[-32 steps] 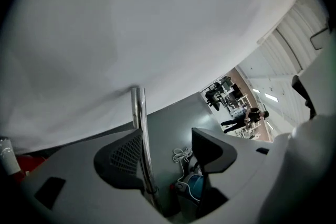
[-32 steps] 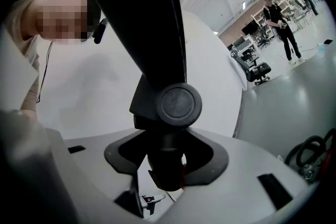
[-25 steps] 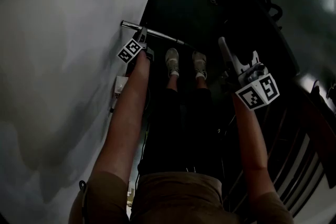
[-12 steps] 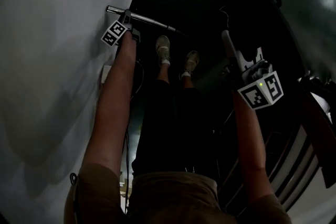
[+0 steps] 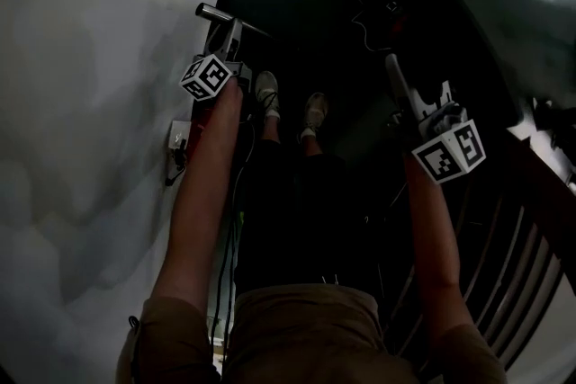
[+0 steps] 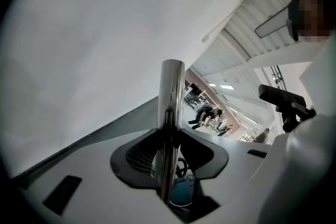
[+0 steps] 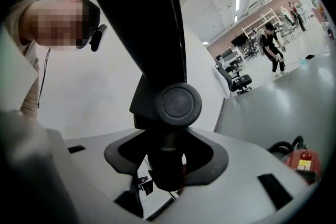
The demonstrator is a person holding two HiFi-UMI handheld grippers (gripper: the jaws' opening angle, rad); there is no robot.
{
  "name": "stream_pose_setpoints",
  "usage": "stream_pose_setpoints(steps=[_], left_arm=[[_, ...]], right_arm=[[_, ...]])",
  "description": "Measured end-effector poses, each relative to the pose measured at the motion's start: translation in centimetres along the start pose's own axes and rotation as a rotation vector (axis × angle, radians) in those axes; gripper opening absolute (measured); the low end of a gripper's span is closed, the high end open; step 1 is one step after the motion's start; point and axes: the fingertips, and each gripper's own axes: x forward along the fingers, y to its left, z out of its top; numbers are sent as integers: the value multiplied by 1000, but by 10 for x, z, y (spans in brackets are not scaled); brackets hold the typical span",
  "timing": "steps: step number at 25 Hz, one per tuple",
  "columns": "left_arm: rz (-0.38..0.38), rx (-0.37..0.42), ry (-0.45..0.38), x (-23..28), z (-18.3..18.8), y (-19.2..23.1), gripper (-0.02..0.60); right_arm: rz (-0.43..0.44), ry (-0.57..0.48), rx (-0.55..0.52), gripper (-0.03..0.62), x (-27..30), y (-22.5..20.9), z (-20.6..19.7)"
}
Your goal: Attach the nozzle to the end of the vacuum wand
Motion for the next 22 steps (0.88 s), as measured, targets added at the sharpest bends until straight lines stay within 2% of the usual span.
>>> stream_pose_setpoints(steps=[5, 12, 17, 22], left_arm=[[-182, 148, 7, 6, 2, -129, 144], [-402, 322, 60, -10, -29, -279, 144], [-537, 444, 99, -26, -66, -363, 144], [-647, 550, 131, -30, -105, -437, 144]], right_arm=[[-23, -62, -41, 192, -68, 12, 44], [-55, -162, -102, 192, -156, 32, 101], [-88, -239, -108, 192, -202, 39, 127], [-138, -290, -101, 192, -231, 26, 139]])
